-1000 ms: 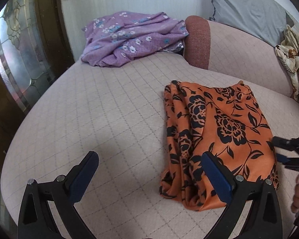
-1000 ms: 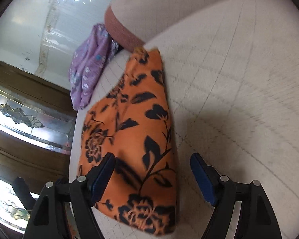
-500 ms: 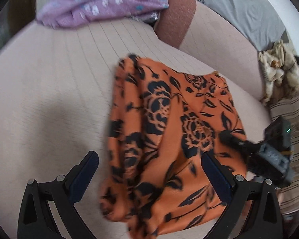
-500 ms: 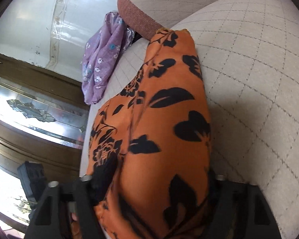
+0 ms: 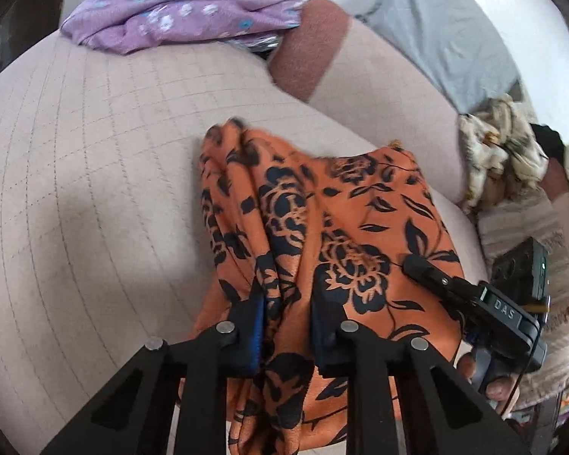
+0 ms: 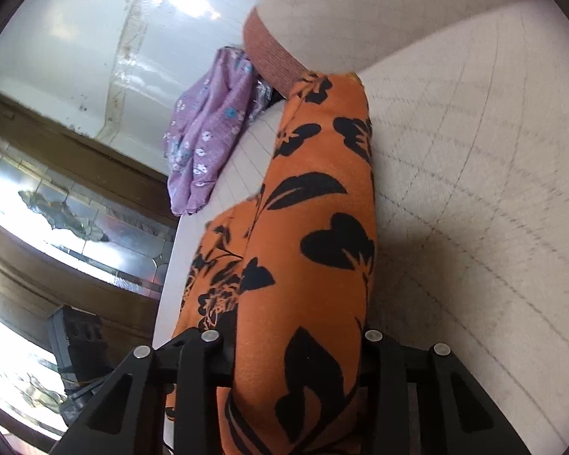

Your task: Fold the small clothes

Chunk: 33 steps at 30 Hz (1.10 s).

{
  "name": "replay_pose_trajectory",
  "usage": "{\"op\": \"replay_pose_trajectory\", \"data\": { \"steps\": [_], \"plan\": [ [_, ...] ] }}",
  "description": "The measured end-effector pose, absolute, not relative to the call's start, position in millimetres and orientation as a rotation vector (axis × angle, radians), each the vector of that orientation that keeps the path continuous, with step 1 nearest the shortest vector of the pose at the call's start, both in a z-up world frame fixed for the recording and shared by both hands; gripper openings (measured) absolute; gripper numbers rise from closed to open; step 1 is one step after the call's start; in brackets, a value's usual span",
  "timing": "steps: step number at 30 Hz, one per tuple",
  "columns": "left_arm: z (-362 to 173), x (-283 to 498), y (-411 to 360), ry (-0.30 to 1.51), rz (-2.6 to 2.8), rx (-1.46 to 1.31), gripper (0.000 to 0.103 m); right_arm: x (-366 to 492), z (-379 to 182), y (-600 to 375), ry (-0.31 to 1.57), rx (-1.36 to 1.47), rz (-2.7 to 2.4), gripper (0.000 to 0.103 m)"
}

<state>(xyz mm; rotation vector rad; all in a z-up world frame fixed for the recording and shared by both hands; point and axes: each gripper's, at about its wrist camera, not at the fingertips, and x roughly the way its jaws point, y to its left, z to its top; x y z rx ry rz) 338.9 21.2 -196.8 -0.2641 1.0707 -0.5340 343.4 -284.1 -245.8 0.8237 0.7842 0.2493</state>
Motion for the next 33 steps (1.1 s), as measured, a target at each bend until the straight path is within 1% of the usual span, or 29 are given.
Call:
{"op": "replay_pose_trajectory", "data": {
  "steps": [3, 6, 9, 12, 15, 16, 17, 18, 20, 21, 23, 24, 25, 26, 27, 29, 30, 31, 32, 33],
  "plan": [
    [-183, 318, 25, 1.042, -0.566, -0.239, 0.021, 316, -229, -291, 0.784, 0.794, 0.255, 0.038],
    [-183, 311, 35, 1.028, -0.588, -0.217, 0.021, 269, -215, -306, 0.763, 0.787, 0.257, 0.038],
    [-184, 307, 27, 1.035, -0.602, -0.155, 0.021, 219, -212, -318, 0.749, 0.778, 0.239, 0.038],
    [-191, 311, 10, 1.045, -0.591, -0.076, 0.021, 176, -226, -333, 0.749, 0.801, 0.21, 0.038],
    [-206, 293, -7, 1.063, -0.553, 0.01, 0.023, 153, -258, -346, 0.784, 0.834, 0.174, 0.039],
    [-212, 288, -11, 1.072, -0.525, 0.054, 0.026, 149, -271, -349, 0.821, 0.847, 0.157, 0.046],
    [-215, 282, -12, 1.075, -0.507, 0.09, 0.028, 147, -284, -351, 0.875, 0.848, 0.121, 0.05],
    [-212, 278, -12, 1.076, -0.506, 0.106, 0.03, 144, -293, -353, 0.922, 0.843, 0.072, 0.058],
    [-197, 273, -7, 1.062, -0.501, 0.121, 0.03, 131, -290, -363, 0.917, 0.853, 0.014, 0.06],
    [-188, 272, -6, 1.042, -0.492, 0.128, 0.032, 124, -282, -369, 0.886, 0.851, -0.002, 0.06],
    [-164, 271, -6, 0.956, -0.453, 0.15, 0.043, 110, -252, -384, 0.792, 0.82, -0.044, 0.06],
    [-154, 272, -9, 0.919, -0.443, 0.161, 0.056, 103, -237, -390, 0.741, 0.805, -0.053, 0.06],
    [-148, 278, -19, 0.898, -0.441, 0.176, 0.064, 97, -221, -396, 0.683, 0.79, -0.05, 0.06],
    [-147, 282, -27, 0.886, -0.437, 0.198, 0.066, 100, -211, -396, 0.666, 0.786, -0.042, 0.06],
    [-149, 288, -40, 0.886, -0.433, 0.215, 0.066, 104, -203, -394, 0.662, 0.785, -0.029, 0.058],
    [-171, 308, -55, 0.929, -0.403, 0.275, 0.066, 115, -196, -390, 0.684, 0.775, -0.008, 0.051],
    [-186, 318, -63, 0.971, -0.368, 0.304, 0.066, 124, -197, -384, 0.705, 0.772, 0.002, 0.043],
    [-201, 323, -64, 1.007, -0.337, 0.319, 0.066, 134, -203, -382, 0.736, 0.784, 0.016, 0.038],
    [-212, 327, -63, 1.032, -0.315, 0.32, 0.066, 145, -213, -381, 0.766, 0.816, 0.023, 0.038],
    [-221, 329, -60, 1.049, -0.301, 0.309, 0.069, 153, -227, -381, 0.797, 0.858, 0.025, 0.038]
  ]
}}
